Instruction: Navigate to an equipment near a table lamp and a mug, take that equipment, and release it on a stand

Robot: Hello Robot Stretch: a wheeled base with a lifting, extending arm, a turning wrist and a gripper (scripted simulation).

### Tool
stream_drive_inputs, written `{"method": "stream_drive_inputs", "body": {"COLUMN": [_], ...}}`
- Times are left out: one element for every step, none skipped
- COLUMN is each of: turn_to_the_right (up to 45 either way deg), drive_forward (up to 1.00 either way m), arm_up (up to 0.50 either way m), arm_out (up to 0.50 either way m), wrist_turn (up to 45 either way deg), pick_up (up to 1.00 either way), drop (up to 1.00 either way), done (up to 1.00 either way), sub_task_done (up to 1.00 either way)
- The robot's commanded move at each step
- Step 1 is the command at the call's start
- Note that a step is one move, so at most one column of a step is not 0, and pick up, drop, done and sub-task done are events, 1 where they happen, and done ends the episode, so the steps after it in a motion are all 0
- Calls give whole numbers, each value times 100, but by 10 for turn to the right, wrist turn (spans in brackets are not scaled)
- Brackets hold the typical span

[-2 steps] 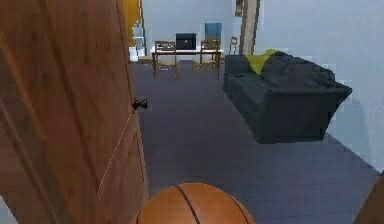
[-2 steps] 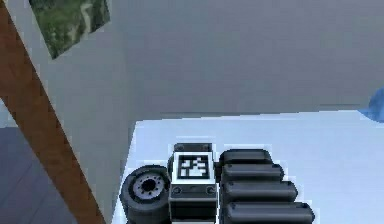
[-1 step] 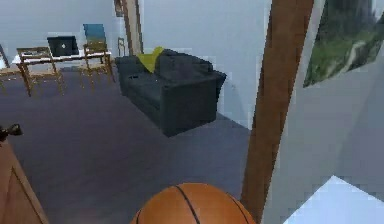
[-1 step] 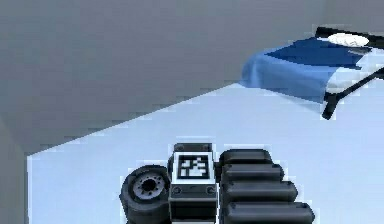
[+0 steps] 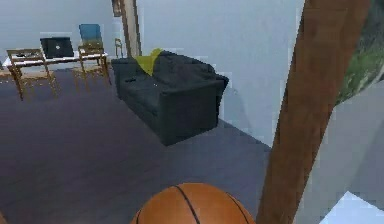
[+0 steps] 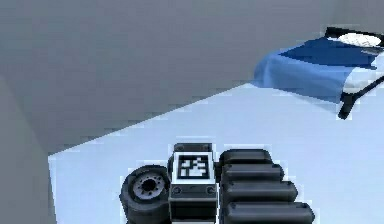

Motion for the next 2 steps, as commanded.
{"method": "stream_drive_inputs", "body": {"turn_to_the_right": [-330,0], "drive_forward": [0,90], "arm_up": [0,0], "arm_out": [0,0], "wrist_turn": [0,0], "pick_up": [0,0], "drop": [0,0], "done": [0,0], "sub_task_done": [0,0]}}
